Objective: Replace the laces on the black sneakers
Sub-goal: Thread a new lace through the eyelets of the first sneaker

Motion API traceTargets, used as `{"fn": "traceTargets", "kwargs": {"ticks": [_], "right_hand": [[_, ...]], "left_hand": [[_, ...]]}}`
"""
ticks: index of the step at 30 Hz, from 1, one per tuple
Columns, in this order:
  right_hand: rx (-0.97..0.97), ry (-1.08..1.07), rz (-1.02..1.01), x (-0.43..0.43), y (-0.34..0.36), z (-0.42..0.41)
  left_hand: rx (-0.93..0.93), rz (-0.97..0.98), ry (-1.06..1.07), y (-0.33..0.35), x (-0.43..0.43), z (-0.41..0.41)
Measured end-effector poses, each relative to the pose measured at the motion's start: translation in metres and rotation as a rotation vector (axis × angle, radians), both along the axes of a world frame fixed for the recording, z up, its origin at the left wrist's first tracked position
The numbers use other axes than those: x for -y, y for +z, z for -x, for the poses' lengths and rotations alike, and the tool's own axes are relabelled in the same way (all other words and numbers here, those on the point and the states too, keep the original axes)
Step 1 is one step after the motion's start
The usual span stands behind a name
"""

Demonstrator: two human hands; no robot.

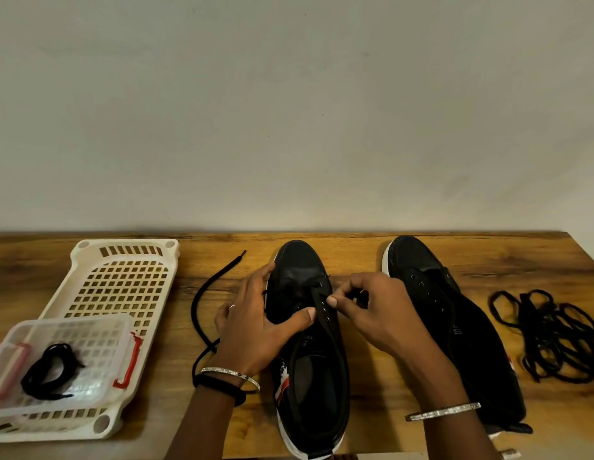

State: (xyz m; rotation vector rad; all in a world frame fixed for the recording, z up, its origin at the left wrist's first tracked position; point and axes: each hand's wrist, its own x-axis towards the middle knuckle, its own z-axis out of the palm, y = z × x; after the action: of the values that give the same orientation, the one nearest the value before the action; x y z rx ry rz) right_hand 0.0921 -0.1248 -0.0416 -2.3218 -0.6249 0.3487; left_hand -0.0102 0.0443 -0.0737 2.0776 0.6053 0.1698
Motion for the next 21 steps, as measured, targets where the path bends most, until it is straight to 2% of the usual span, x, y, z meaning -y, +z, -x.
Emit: {"fn": "traceTargets", "kwargs": {"ticks": [3, 5, 8, 11, 13, 15, 17, 19, 21], "right_hand": [[-0.101, 0.058, -0.085, 0.003, 0.000, 0.000], [-0.304, 0.036, -0.337, 0.002, 0.003, 0.002], [-0.727, -0.113, -0.859, 0.003, 0.015, 0.004], [-0.919, -0.225, -1.208, 0.008, 0.020, 0.001], [-0.992, -0.261, -1.347, 0.011, 0.022, 0.000], [-1.008, -0.264, -1.374, 0.013, 0.023, 0.000], [-0.964, -0.244, -1.283, 0.012, 0.022, 0.000], [-0.843, -0.243, -1.095, 0.009, 0.020, 0.000], [-0.631, -0.233, -0.795, 0.005, 0.015, 0.000]], "left_hand": [[0.006, 0.006, 0.006, 0.000, 0.000, 0.001], [0.004, 0.011, 0.002, 0.000, -0.001, 0.001], [-0.018, -0.010, -0.010, 0.002, -0.001, 0.002], [-0.023, -0.031, -0.008, 0.005, -0.001, 0.002], [-0.022, -0.034, -0.009, 0.006, -0.001, 0.002], [-0.023, -0.034, -0.011, 0.005, -0.001, 0.002], [-0.026, -0.034, -0.014, 0.005, -0.001, 0.002], [-0.029, -0.032, -0.015, 0.005, -0.001, 0.002], [-0.029, -0.033, -0.016, 0.006, -0.001, 0.002]]}}
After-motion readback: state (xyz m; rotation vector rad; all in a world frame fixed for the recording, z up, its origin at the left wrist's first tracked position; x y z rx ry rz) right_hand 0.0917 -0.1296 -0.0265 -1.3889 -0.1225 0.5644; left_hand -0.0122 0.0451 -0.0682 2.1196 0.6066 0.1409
